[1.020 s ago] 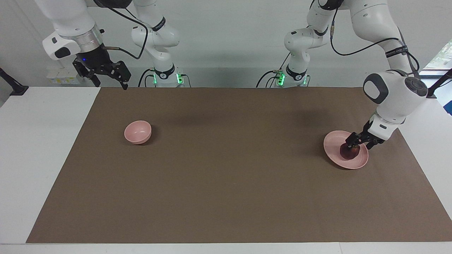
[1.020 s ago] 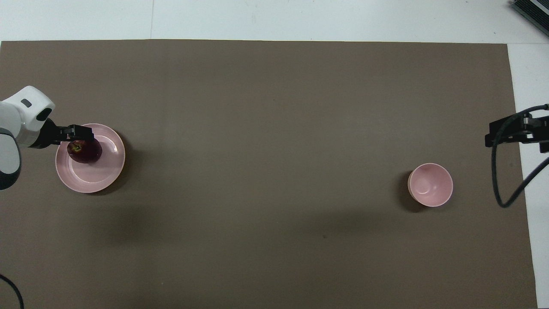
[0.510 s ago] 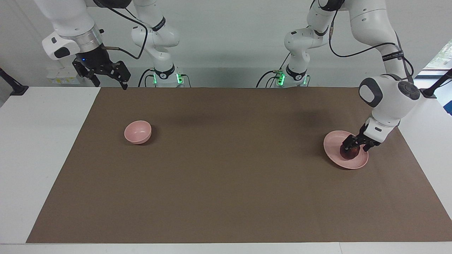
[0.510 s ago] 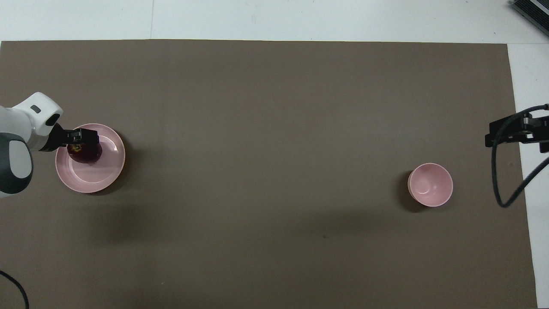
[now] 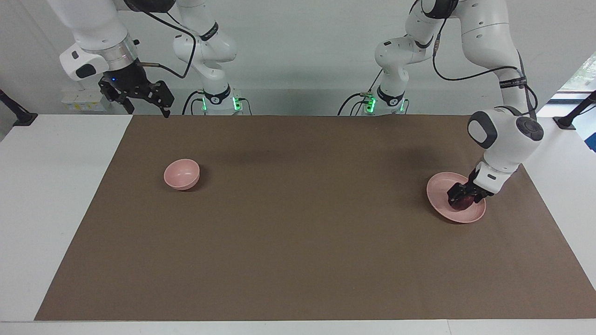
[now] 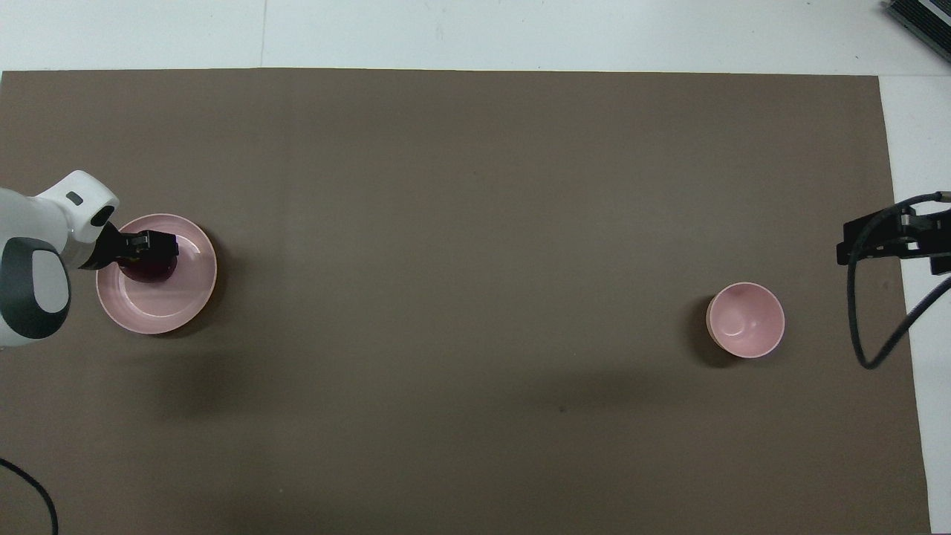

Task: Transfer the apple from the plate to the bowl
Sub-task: 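Grasp the apple with the left gripper while the right gripper approaches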

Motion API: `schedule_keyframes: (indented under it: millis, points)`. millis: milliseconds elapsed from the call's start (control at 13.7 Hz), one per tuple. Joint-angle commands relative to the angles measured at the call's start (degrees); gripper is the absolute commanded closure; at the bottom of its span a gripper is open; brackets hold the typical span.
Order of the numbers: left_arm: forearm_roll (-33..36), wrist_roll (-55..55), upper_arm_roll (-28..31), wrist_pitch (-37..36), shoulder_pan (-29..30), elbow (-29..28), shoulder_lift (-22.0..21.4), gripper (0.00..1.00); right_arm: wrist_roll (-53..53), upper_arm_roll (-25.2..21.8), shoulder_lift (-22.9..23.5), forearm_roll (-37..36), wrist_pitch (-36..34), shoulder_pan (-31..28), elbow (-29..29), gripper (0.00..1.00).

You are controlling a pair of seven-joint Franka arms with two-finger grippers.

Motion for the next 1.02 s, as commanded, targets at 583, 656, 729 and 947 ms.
schedule_keyframes:
  millis: [583, 656, 729, 947]
  points:
    - [0.85, 1.82, -0.33, -0.26, 0.6, 0.99, 0.16, 1.0, 0.0, 0.29, -3.21, 6.16, 0.12, -0.32, -4.94, 0.0]
    - [0.24, 1.74, -0.42, -0.88, 0.77, 1.52, 0.34, 1.0, 0.09, 0.38, -3.21, 7.03, 0.04, -0.32, -5.38, 0.0]
    - [0.23, 1.91, -0.42, -1.84, 0.86, 2.05, 0.25, 1.0, 0.35, 0.38, -3.39, 8.78, -0.05, -0.32, -5.91, 0.0]
    - [-0.12, 3.14, -0.68, -8.85, 1.12, 5.55, -0.98, 1.0, 5.0, 1.77, -4.18, 11.17, 0.3, -0.15, -7.23, 0.0]
